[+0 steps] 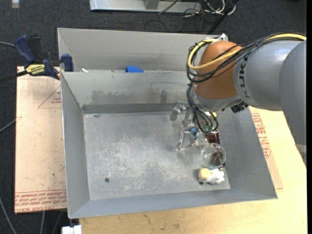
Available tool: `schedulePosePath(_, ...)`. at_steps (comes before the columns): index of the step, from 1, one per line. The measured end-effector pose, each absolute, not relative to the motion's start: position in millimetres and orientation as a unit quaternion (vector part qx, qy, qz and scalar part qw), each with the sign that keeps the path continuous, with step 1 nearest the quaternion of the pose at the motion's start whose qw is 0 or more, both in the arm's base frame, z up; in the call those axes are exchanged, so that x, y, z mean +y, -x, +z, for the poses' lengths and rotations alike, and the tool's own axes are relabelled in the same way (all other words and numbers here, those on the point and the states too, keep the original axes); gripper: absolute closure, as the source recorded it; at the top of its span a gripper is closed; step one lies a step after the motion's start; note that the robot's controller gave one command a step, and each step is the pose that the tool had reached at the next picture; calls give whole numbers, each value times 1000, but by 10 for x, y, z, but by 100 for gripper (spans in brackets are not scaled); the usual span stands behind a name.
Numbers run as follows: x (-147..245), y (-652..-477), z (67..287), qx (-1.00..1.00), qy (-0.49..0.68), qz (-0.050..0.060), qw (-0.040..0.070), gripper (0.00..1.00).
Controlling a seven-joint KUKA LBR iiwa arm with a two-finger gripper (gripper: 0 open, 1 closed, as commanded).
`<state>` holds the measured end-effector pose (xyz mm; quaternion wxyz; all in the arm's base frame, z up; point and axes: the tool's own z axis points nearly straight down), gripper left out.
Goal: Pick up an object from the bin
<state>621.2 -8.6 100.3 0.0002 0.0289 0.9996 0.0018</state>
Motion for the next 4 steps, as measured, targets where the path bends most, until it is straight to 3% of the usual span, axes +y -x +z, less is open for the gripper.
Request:
schedulePosePath(1, -148, -6226, 994, 998, -64, 1, 0, 0)
schedulePosePath(2, -84, -6046, 992, 997, -71, 0, 1, 0)
schedulePosePath(3, -507, -6121, 1463, 997, 83, 2, -1, 0)
schedulePosePath(4, -589, -6214, 2152, 995, 97, 0, 1, 0)
